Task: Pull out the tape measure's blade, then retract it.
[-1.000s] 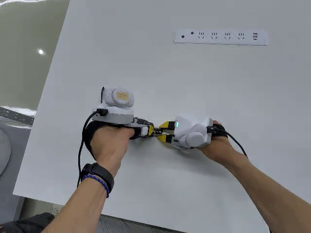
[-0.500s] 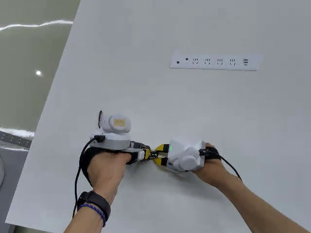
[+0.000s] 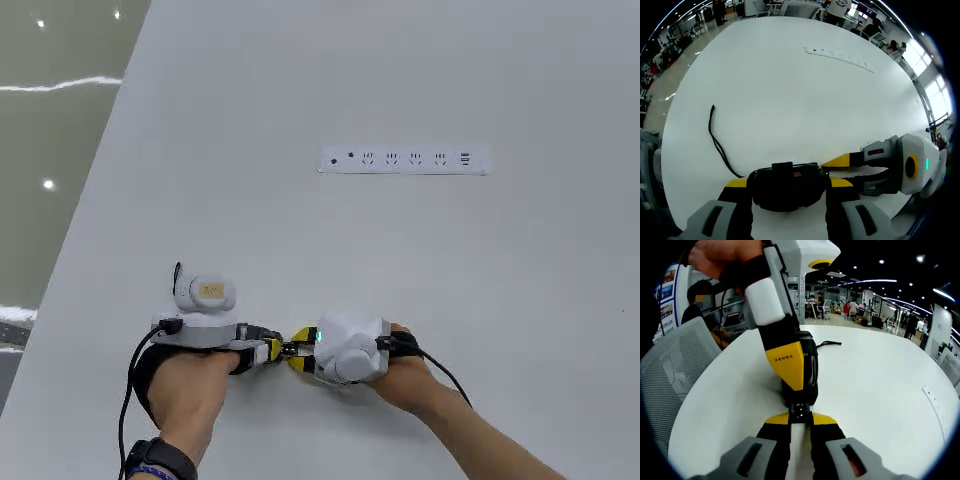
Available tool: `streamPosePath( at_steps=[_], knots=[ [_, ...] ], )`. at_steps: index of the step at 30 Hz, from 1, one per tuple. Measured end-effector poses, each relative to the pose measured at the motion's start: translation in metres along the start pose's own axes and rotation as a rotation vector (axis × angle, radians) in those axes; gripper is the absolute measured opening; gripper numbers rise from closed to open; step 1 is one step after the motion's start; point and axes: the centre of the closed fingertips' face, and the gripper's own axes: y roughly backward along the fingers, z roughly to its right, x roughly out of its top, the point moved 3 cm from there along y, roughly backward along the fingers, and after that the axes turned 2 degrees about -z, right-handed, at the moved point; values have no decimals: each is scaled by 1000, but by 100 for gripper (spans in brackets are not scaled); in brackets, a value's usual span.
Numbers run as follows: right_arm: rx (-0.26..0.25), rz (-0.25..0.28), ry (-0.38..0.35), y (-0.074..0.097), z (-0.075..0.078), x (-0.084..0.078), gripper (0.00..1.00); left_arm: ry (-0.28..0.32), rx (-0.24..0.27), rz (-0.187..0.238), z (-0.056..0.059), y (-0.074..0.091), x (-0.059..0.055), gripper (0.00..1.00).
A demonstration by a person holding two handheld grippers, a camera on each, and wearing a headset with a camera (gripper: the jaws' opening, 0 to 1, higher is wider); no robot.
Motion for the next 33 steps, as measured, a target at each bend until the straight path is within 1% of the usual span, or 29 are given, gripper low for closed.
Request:
streamPosePath(
  at_steps=[6, 10, 14, 16, 19, 23, 24, 27, 28, 29, 30, 32, 33],
  knots=[
    [-23, -6, 1, 0, 1, 0, 15, -1, -12, 18, -1, 1, -1, 56],
    [-40, -17, -14, 1, 1, -2, 20, -6, -25, 24, -1, 1, -2, 57],
    [-63, -18, -66, 7, 3, -6, 23, -10, -36, 35, -2, 5, -1, 56],
    [-69, -18, -74, 9, 3, -7, 24, -10, -43, 36, -2, 6, -1, 55],
    [-83, -5, -107, 14, 3, -8, 25, -7, -55, 42, -3, 10, -1, 54],
    [-94, 4, -140, 19, 0, -8, 26, -38, -73, 52, -3, 18, -5, 50],
    [-96, 4, -147, 20, -1, -8, 27, -38, -81, 53, -3, 19, -6, 50],
    [-112, 5, -164, 25, -3, -10, 28, -34, -88, 74, -5, 26, -9, 50],
    [-116, 7, -174, 28, -4, -11, 28, -39, -89, 100, -5, 30, -9, 50],
    [-120, 6, -178, 29, -5, -11, 28, -41, -87, 103, -6, 32, -10, 50],
    [-130, 3, -185, 32, -5, -12, 29, -46, -97, 114, -7, 33, -11, 50],
    [-146, 13, -202, 37, -6, -11, 29, -56, -99, 124, -10, 35, -13, 50],
    [-146, 13, -202, 37, -6, -11, 29, -56, -99, 124, -10, 35, -13, 50]
  ],
)
